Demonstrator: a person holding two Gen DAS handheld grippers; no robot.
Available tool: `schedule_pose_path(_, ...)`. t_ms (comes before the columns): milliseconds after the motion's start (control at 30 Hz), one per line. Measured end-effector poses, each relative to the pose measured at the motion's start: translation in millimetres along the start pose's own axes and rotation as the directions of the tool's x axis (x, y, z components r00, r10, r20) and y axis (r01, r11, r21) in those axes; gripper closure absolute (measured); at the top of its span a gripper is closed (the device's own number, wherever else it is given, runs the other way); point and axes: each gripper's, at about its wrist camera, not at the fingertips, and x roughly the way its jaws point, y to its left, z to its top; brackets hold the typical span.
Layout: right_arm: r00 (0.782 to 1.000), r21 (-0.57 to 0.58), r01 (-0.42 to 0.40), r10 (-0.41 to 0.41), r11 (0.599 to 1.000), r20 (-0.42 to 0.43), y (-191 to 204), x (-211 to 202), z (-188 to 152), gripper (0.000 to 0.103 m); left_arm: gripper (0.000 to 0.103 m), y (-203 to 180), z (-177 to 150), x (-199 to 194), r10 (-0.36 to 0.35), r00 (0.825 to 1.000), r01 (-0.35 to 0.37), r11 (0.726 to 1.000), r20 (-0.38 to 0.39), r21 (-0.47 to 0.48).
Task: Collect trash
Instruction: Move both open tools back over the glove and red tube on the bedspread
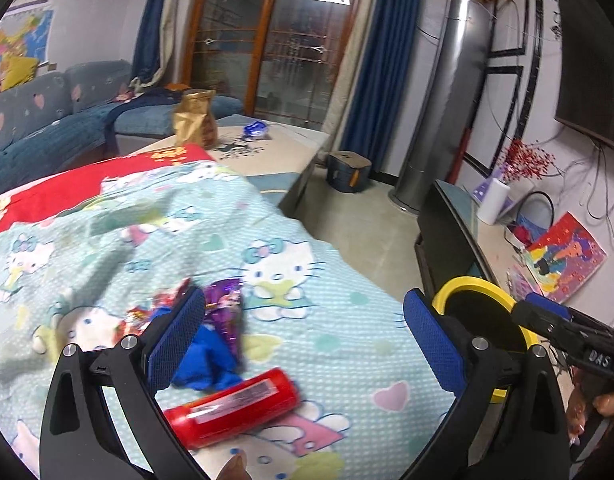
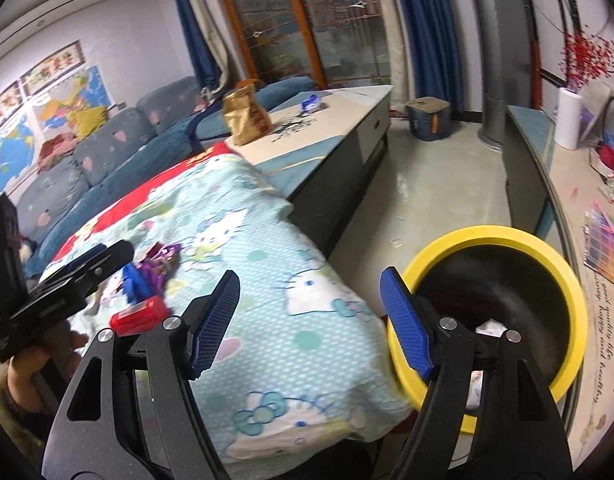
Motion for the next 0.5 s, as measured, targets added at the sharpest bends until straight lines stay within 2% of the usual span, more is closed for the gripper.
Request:
schedule_pose_path(300, 0.995, -0.077, -0.099, 0.096, 0.992, -0.04, 44, 9, -11, 0.038, 0.007, 48, -4, -7, 0.074, 0.997, -0.074, 0.993, -0.009, -0.093)
schedule_pose_path(500, 0.982, -0.16, -0.183, 0.173, 0.97, -0.078, 76, 17, -15, 0.038, 0.007, 79, -9, -6, 0.107, 0.993, -0.115, 0.978, -0.052, -0.172)
